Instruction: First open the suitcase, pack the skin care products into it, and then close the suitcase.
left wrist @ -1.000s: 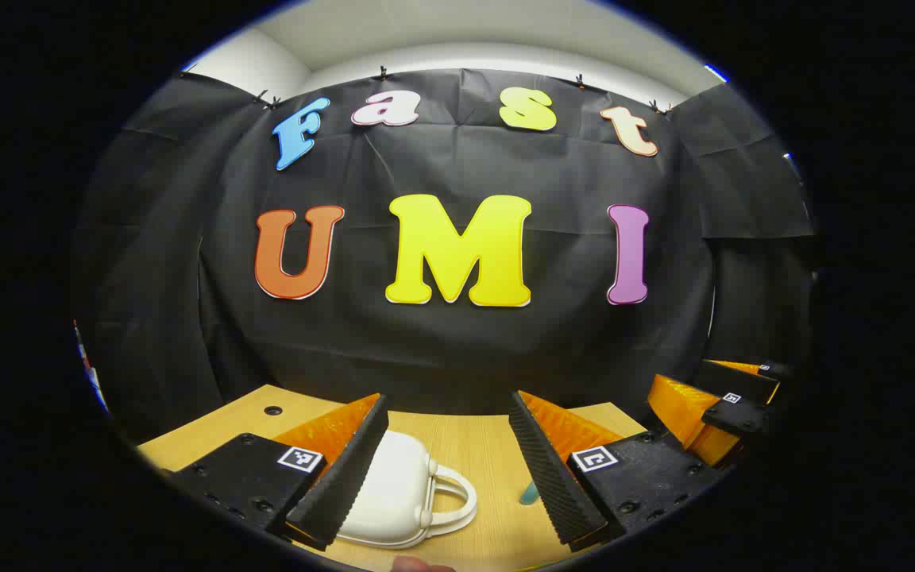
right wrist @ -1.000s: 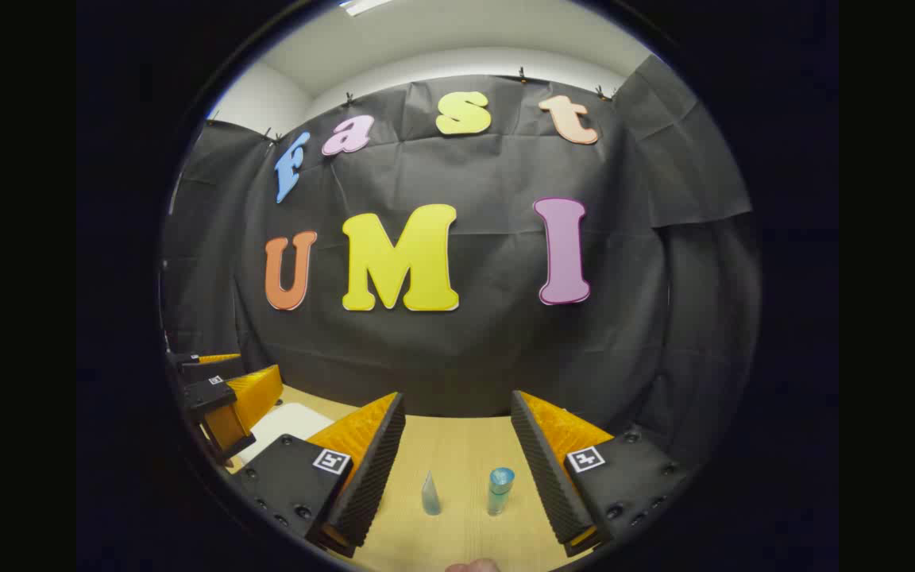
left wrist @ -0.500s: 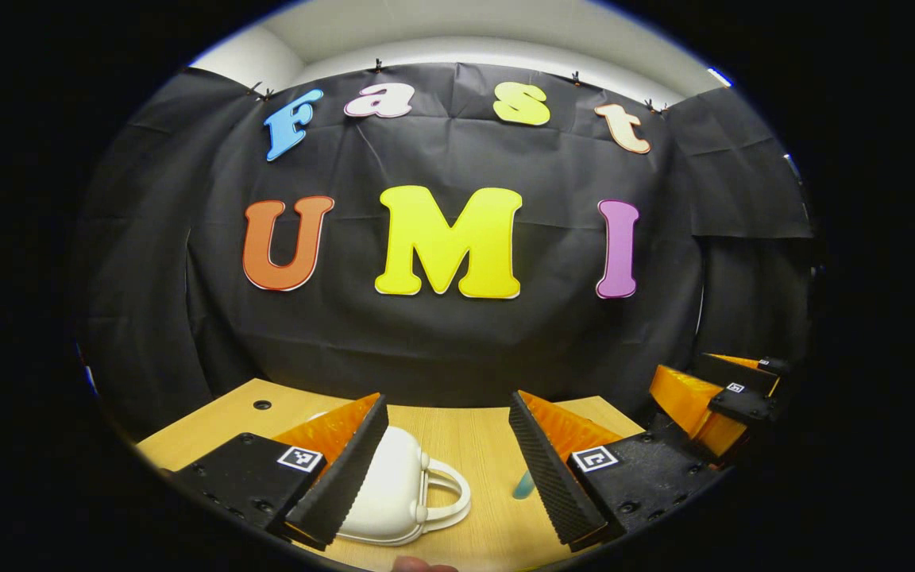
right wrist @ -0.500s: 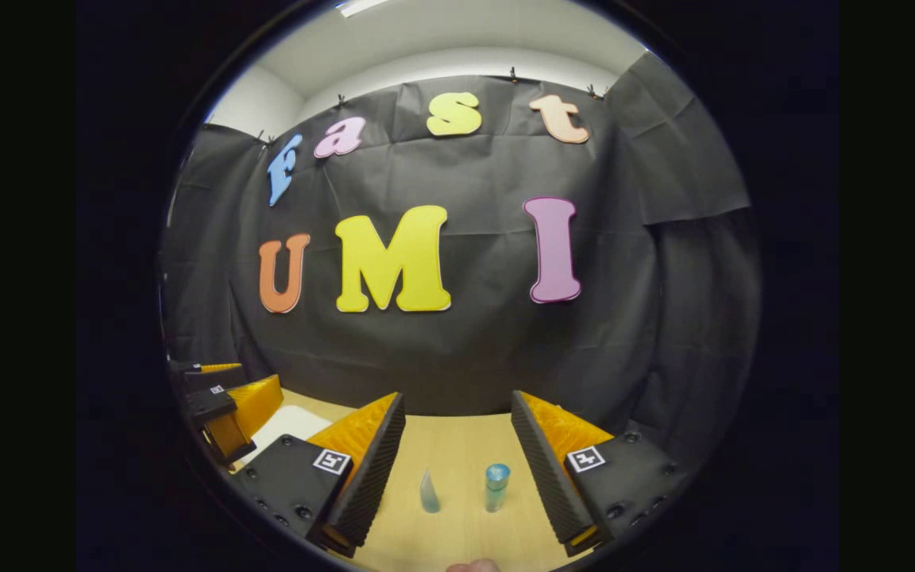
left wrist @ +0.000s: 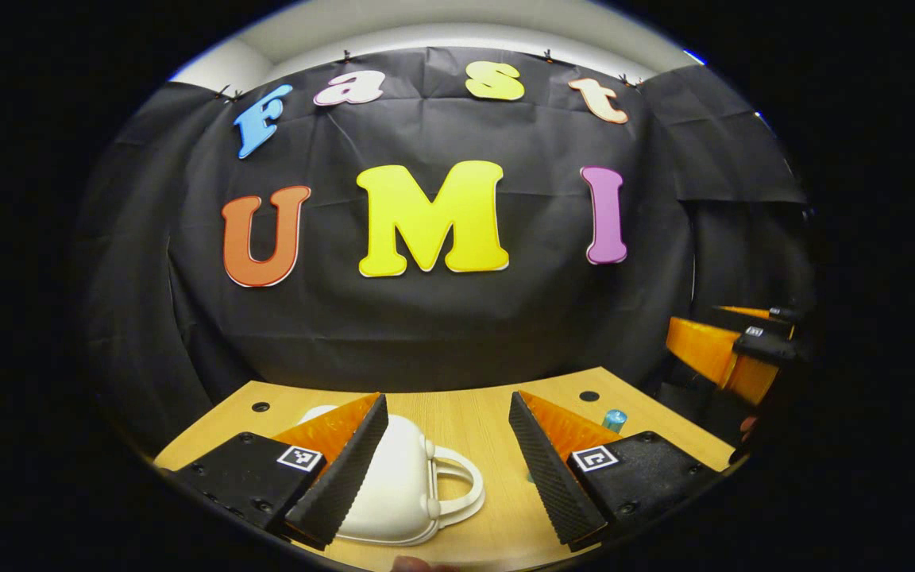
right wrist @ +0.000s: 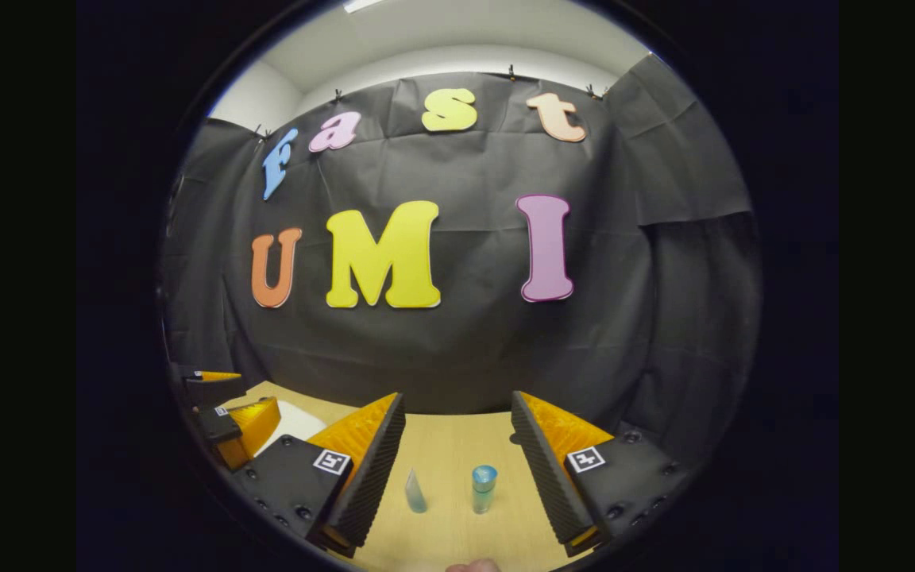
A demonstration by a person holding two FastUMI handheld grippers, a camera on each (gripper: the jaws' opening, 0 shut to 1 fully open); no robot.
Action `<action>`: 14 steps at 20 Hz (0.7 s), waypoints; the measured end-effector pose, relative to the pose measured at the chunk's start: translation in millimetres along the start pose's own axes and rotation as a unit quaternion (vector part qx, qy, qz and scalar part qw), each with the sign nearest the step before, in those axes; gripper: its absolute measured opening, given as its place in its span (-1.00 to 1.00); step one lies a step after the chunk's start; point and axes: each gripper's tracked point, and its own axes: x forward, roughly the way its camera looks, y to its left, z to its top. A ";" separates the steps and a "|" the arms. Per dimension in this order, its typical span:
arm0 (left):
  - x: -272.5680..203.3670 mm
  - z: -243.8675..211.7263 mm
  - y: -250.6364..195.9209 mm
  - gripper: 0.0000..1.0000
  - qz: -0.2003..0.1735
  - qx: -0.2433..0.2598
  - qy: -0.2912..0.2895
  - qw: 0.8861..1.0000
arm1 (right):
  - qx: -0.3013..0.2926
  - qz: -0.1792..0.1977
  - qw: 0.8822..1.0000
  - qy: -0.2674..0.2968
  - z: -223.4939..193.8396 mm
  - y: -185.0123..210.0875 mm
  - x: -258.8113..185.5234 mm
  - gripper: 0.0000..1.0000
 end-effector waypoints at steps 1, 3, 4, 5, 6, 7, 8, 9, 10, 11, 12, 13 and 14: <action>3.1 -8.0 -1.9 0.95 -0.005 0.013 0.007 1.000 | -0.004 -0.003 1.000 0.002 -2.6 -3.7 0.6 0.59; 7.3 -25.5 -8.4 0.96 -0.018 0.043 0.026 0.999 | -0.011 -0.008 1.000 0.006 -6.5 -12.0 1.0 0.59; 9.6 -33.4 -13.0 0.97 -0.021 0.063 0.033 0.997 | -0.013 -0.011 1.000 0.008 -6.8 -17.6 0.4 0.59; 10.4 -42.2 -16.2 0.98 -0.025 0.091 0.043 0.995 | -0.015 -0.016 1.000 0.010 -9.2 -23.6 0.0 0.59; 15.2 -50.6 -19.8 0.99 -0.027 0.125 0.052 0.990 | -0.015 -0.023 1.000 0.012 -10.1 -30.6 -1.1 0.60; 17.5 -61.3 -21.7 0.99 -0.033 0.158 0.062 0.985 | -0.016 -0.030 0.999 0.015 -12.9 -38.2 -1.4 0.60; 22.7 -72.5 -24.9 0.98 -0.040 0.185 0.067 0.980 | -0.016 -0.037 0.999 0.019 -15.2 -45.5 -1.6 0.60; 29.1 -91.6 -27.7 0.98 -0.049 0.218 0.083 0.971 | -0.017 -0.045 0.999 0.022 -17.9 -52.9 -3.1 0.60; 33.1 -106.1 -27.3 0.98 -0.056 0.241 0.101 0.964 | -0.017 -0.055 0.998 0.025 -20.6 -62.3 -4.7 0.60; 39.7 -118.7 -25.2 0.98 -0.064 0.263 0.118 0.955 | -0.018 -0.062 0.998 0.026 -20.9 -69.2 -5.5 0.60; 42.7 -132.5 -24.5 0.98 -0.068 0.288 0.134 0.946 | -0.019 -0.069 0.997 0.027 -22.7 -75.8 -7.3 0.60; 44.0 -141.9 -23.6 0.97 -0.073 0.309 0.148 0.937 | -0.018 -0.075 0.997 0.029 -23.2 -81.5 -7.7 0.60; 44.8 -151.6 -23.2 0.95 -0.076 0.325 0.162 0.929 | -0.017 -0.082 0.996 0.032 -25.2 -87.4 -9.2 0.60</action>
